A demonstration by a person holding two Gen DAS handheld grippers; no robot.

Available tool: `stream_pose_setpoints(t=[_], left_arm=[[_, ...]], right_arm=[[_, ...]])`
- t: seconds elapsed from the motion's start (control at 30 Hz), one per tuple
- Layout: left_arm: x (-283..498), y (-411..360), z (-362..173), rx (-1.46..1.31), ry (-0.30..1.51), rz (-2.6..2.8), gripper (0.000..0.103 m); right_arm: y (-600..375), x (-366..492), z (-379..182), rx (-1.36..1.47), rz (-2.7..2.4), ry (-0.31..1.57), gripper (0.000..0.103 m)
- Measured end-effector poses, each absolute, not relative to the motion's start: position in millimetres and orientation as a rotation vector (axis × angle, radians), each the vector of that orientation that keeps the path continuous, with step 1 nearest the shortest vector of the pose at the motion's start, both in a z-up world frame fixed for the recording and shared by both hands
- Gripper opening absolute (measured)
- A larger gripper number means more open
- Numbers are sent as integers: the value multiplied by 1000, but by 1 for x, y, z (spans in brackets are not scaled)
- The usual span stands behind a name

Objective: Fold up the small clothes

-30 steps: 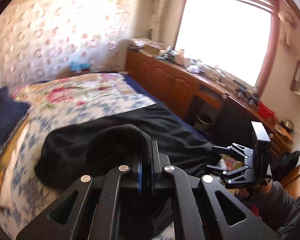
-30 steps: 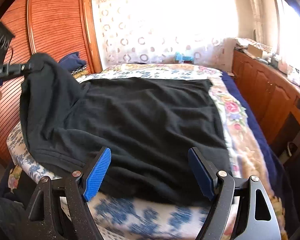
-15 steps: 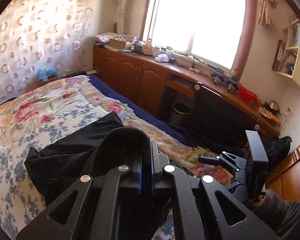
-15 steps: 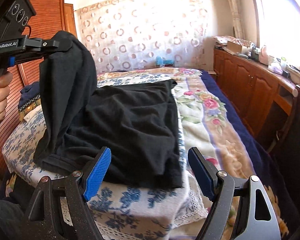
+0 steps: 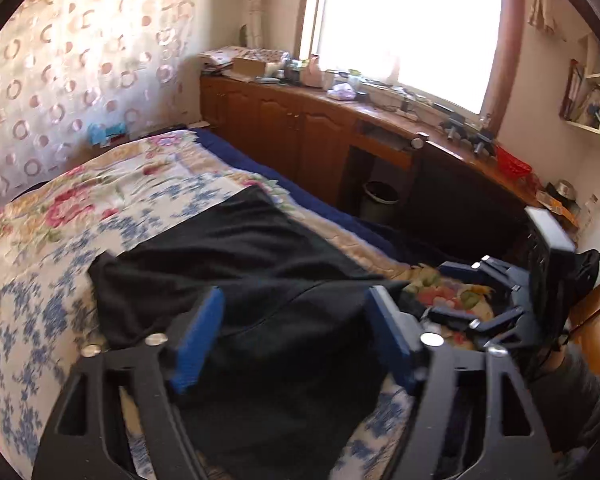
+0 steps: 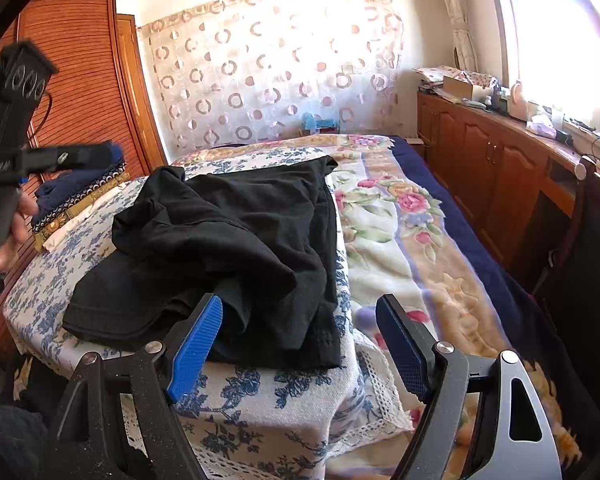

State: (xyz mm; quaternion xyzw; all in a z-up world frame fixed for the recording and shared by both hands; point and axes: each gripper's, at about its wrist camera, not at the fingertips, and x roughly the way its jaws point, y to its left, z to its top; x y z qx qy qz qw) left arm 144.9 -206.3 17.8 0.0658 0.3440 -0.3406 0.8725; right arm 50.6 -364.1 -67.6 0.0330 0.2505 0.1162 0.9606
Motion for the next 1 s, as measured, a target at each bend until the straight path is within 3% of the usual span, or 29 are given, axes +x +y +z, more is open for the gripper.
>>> stream_pose_setpoints(t=[0.6,1.0], left_arm=[[149,-98,-69,104,834,-426,80],[138,-72,-88,54,842,-385,80]], right_arm=[[-318,84,-62,-8,318,524,81],[-283,114,-57,-81,399,550,81]])
